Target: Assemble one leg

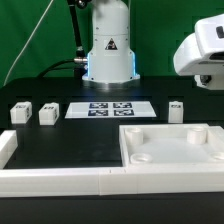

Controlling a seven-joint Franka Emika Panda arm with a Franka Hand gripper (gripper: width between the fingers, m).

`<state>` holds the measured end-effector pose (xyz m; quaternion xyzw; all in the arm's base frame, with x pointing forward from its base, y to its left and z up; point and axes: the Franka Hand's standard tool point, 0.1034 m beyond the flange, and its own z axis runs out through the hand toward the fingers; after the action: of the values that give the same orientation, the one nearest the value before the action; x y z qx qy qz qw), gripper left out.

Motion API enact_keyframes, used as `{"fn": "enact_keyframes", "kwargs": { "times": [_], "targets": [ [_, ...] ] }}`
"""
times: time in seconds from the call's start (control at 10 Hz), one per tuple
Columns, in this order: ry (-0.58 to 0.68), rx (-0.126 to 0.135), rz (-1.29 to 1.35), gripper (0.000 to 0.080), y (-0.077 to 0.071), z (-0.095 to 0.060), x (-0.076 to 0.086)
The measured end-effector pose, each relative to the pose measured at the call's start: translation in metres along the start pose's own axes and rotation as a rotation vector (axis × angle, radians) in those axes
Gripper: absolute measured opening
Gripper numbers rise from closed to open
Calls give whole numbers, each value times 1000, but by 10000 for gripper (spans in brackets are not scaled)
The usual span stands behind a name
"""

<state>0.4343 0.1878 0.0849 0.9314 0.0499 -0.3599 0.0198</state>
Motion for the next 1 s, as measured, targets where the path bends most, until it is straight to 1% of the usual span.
{"fn": "enact_keyframes", "kwargs": {
  "times": [0.1,0.2,0.3,0.4,0.5,0.6,0.7,0.8,0.9,1.0],
  "targets": [
    [136,18,-21,291,0,-1,9],
    [270,33,-47,291,9,8,16],
    [338,12,-58,291,17,1,14],
    [434,2,-66,291,20,-16,13],
    [584,-2,-82,291,22,-28,13],
    [603,-13,-96,291,31,-27,7],
    [688,-8,-97,291,32,-42,9],
    [806,-4,-90,291,31,-49,3],
    [893,-6,-100,291,22,-40,-8],
    [965,17,-118,291,18,-38,-8]
  ]
}}
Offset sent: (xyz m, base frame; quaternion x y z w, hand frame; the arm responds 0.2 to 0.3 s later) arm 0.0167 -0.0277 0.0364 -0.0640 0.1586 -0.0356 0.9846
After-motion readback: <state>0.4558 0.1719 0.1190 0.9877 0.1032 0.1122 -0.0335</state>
